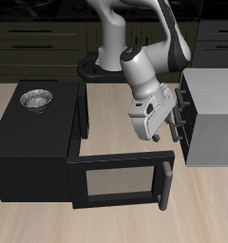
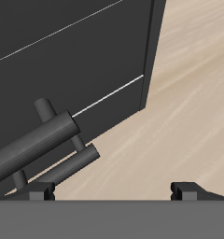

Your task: Close the top and middle drawer of the white cabinet and close the microwave

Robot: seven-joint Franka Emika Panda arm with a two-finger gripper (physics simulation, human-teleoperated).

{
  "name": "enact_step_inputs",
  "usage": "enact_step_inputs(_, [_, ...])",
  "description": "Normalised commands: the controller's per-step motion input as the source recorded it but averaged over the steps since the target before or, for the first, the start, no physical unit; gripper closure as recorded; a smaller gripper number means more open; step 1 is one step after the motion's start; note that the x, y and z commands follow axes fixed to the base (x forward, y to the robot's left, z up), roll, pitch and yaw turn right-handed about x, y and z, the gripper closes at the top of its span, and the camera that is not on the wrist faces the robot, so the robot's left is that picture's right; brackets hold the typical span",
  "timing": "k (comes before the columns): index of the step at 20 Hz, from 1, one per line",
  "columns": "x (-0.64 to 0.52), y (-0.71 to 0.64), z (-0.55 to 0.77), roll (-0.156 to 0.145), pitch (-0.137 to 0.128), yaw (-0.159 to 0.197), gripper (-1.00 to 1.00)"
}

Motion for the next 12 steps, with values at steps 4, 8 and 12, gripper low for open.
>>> enact_step_inputs(4, [0.07, -0.28, 0.13, -0.041, 0.075, -0.062, -1.00])
enact_step_inputs(8, [0.18, -0.48, 0.30, -0.102, 0.060, -0.159, -1.00])
enact_step_inputs(12, [0.16, -0.41, 0.53, -0.067, -0.073, -0.173, -1.00])
